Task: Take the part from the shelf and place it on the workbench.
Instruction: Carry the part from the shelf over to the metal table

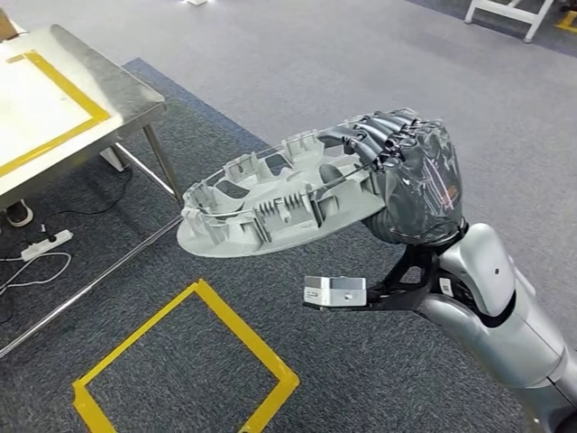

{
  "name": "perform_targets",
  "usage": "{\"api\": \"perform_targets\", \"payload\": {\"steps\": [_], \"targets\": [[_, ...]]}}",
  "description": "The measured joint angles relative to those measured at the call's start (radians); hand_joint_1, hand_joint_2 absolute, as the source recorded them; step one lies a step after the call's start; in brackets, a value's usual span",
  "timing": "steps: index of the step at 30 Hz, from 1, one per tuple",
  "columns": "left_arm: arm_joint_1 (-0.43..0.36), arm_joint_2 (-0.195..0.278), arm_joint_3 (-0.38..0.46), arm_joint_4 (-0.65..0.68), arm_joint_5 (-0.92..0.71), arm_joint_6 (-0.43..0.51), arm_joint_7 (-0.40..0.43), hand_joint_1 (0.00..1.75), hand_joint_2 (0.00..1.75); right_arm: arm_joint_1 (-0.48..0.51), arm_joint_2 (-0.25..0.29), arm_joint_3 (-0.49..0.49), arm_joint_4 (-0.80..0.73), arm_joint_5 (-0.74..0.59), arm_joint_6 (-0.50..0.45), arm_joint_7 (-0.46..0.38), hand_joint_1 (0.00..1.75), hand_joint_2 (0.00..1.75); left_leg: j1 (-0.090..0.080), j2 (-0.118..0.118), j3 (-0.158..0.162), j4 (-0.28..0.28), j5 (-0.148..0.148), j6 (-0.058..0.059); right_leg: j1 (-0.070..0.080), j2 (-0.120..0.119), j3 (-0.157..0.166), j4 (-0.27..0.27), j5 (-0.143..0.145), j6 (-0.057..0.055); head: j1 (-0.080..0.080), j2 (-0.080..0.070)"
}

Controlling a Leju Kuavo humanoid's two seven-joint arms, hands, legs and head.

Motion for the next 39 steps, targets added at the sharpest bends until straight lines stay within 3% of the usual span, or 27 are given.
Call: {"api": "perform_targets", "payload": {"steps": [2,4,6,8,10,12,13,14,15,17,19,20,21,22,24,26,28,29,31,32,34,35,37,39], "targets": [[-0.002,0.001,-0.002,0.000,-0.002,0.000,-0.002,0.00,1.75,-0.002,0.000,0.000,0.000,0.000,0.001,-0.001,1.75,1.75,-0.006,0.048,0.070,-0.137,0.052,0.007,0.004,-0.023,0.006,0.002,-0.006,0.008,0.000,0.000],[-0.005,0.001,-0.003,0.000,-0.004,0.000,-0.004,0.00,1.75,-0.006,0.000,-0.001,0.000,0.000,0.002,-0.001,1.75,1.75,-0.014,0.076,0.096,-0.197,0.063,0.019,0.012,-0.044,0.008,0.004,-0.012,0.017,-0.001,0.000],[-0.004,0.001,-0.004,0.000,-0.006,0.000,-0.004,0.00,1.75,-0.010,0.000,0.000,0.000,0.001,0.003,-0.001,1.75,1.75,-0.015,0.055,0.093,-0.200,0.064,0.034,0.014,-0.066,0.010,0.003,-0.017,0.026,-0.001,0.000],[-0.001,0.000,-0.004,0.000,-0.008,0.000,-0.004,0.00,1.75,-0.012,0.000,0.000,-0.001,0.000,0.003,-0.001,1.75,1.75,-0.010,0.030,0.094,-0.205,0.068,0.046,0.009,-0.029,0.001,0.028,-0.040,0.036,0.002,0.000],[-0.003,0.000,-0.005,0.000,-0.011,-0.001,-0.004,0.00,1.75,-0.013,-0.001,-0.001,-0.001,-0.001,0.003,-0.001,1.75,1.75,-0.005,0.005,0.094,-0.208,0.071,0.054,0.004,0.041,-0.048,0.133,-0.096,0.042,0.007,0.000],[-0.004,0.000,-0.008,0.000,-0.013,-0.001,-0.004,0.00,1.75,-0.009,-0.002,0.000,-0.001,-0.001,0.003,-0.001,1.75,1.75,-0.006,-0.024,0.094,-0.207,0.071,0.057,0.004,0.067,-0.118,0.271,-0.146,0.043,0.009,0.000],[-0.004,0.000,-0.009,0.000,-0.014,-0.001,-0.004,0.00,1.75,-0.007,-0.002,0.000,0.000,-0.001,0.003,-0.001,1.75,1.75,-0.006,-0.040,0.095,-0.206,0.071,0.057,0.004,0.070,-0.139,0.301,-0.145,0.042,0.009,0.000],[-0.004,0.000,-0.010,0.000,-0.015,-0.001,-0.004,0.00,1.75,-0.006,-0.002,0.000,0.000,0.000,0.003,-0.001,1.75,1.75,-0.006,-0.056,0.095,-0.205,0.071,0.057,0.005,0.072,-0.141,0.292,-0.125,0.039,0.009,0.000],[-0.004,0.000,-0.010,0.000,-0.015,-0.001,-0.004,0.00,1.75,-0.005,-0.002,0.000,0.000,-0.001,0.003,-0.001,1.75,1.75,-0.006,-0.071,0.096,-0.204,0.071,0.057,0.005,0.078,-0.123,0.240,-0.087,0.036,0.009,0.000],[-0.004,-0.002,-0.012,0.000,-0.017,-0.001,-0.004,0.00,1.75,-0.005,-0.002,-0.001,0.000,-0.001,0.003,-0.001,1.75,1.75,-0.005,-0.098,0.093,-0.201,0.070,0.054,0.000,0.125,-0.063,0.100,-0.016,0.028,0.009,0.000],[-0.004,-0.002,-0.014,0.000,-0.019,-0.001,-0.004,0.00,1.75,-0.005,-0.002,-0.001,0.000,-0.001,0.005,-0.001,1.75,1.75,-0.001,-0.122,0.083,-0.198,0.073,0.045,-0.004,0.169,-0.027,0.023,0.005,0.024,0.008,0.000],[-0.003,-0.002,-0.015,0.000,-0.021,-0.001,-0.004,0.00,1.75,-0.004,-0.002,-0.001,0.000,-0.001,0.005,-0.001,1.75,1.75,0.002,-0.134,0.078,-0.198,0.076,0.037,-0.003,0.172,-0.022,0.018,0.002,0.023,0.009,0.000],[-0.001,-0.002,-0.016,0.000,-0.022,-0.001,-0.004,0.00,1.75,-0.005,-0.002,-0.001,0.000,-0.001,0.006,-0.001,1.75,1.75,0.004,-0.147,0.074,-0.198,0.079,0.030,-0.003,0.161,-0.020,0.013,0.002,0.021,0.009,0.000],[0.001,-0.002,-0.017,0.000,-0.022,-0.001,-0.004,0.00,1.75,-0.005,-0.002,-0.001,0.000,-0.001,0.007,0.000,1.75,1.75,0.003,-0.144,0.072,-0.197,0.077,0.023,-0.004,0.146,-0.017,0.010,0.003,0.018,0.009,0.000],[0.003,-0.003,-0.020,0.000,-0.023,-0.001,-0.004,0.00,1.75,-0.005,-0.003,-0.001,0.000,-0.001,0.007,0.000,1.75,1.75,-0.003,-0.093,0.053,-0.156,0.049,0.013,-0.007,0.115,-0.009,0.001,0.004,0.008,0.005,0.000],[0.000,-0.003,-0.023,0.000,-0.023,-0.001,-0.004,0.00,1.75,-0.003,-0.003,-0.001,0.000,-0.001,0.008,0.002,1.75,1.75,-0.003,-0.031,0.001,-0.039,-0.011,0.006,-0.005,0.084,-0.003,0.000,0.002,0.002,0.002,0.000],[-0.002,-0.003,-0.025,0.000,-0.026,-0.001,-0.004,0.00,1.75,-0.001,-0.003,0.000,0.000,-0.001,0.008,0.002,1.75,1.75,0.000,-0.014,-0.049,0.069,-0.047,0.000,-0.003,0.053,-0.001,0.000,-0.002,0.000,0.002,0.000],[-0.001,-0.003,-0.026,0.000,-0.028,-0.001,-0.004,0.00,1.75,0.000,-0.003,0.000,0.000,-0.001,0.008,0.002,1.75,1.75,0.001,-0.012,-0.052,0.077,-0.039,-0.001,-0.002,0.038,0.001,0.000,-0.004,0.000,0.002,0.000],[0.000,-0.002,-0.026,0.000,-0.031,-0.001,-0.004,0.00,1.75,0.000,-0.003,0.000,0.000,-0.001,0.008,0.001,1.75,1.75,0.000,0.001,0.002,-0.022,0.023,0.003,0.000,0.010,0.009,0.000,-0.009,0.002,0.002,0.000],[-0.001,-0.001,-0.026,0.000,-0.033,-0.001,-0.004,0.00,1.75,0.000,-0.003,0.000,0.000,-0.002,0.008,0.001,1.75,1.75,-0.005,0.024,0.040,-0.093,0.050,0.008,0.002,-0.002,0.014,0.000,-0.013,0.005,0.002,0.000],[-0.002,0.000,-0.027,0.000,-0.034,-0.001,-0.004,0.00,1.75,-0.002,-0.003,0.000,0.000,-0.001,0.008,0.001,1.75,1.75,-0.016,0.061,0.087,-0.188,0.074,0.022,0.008,-0.024,0.018,0.002,-0.020,0.013,0.003,0.000],[-0.003,0.001,-0.027,0.000,-0.034,-0.001,-0.004,0.00,1.75,-0.003,-0.003,-0.001,0.000,-0.001,0.008,0.002,1.75,1.75,-0.020,0.068,0.090,-0.201,0.070,0.029,0.011,-0.035,0.019,0.002,-0.022,0.017,0.004,0.000],[0.000,0.000,-0.028,0.000,-0.035,-0.001,-0.004,0.00,1.75,-0.005,-0.003,-0.001,0.000,-0.001,0.008,0.002,1.75,1.75,-0.019,0.046,0.088,-0.206,0.073,0.040,0.012,-0.050,0.021,0.001,-0.027,0.027,0.005,0.000],[0.001,-0.001,-0.028,0.000,-0.039,-0.002,-0.004,0.00,1.75,-0.006,-0.004,-0.002,0.000,-0.002,0.008,0.002,1.75,1.75,-0.012,0.025,0.091,-0.212,0.077,0.051,0.007,-0.011,0.009,0.031,-0.053,0.036,0.007,0.000]]}}
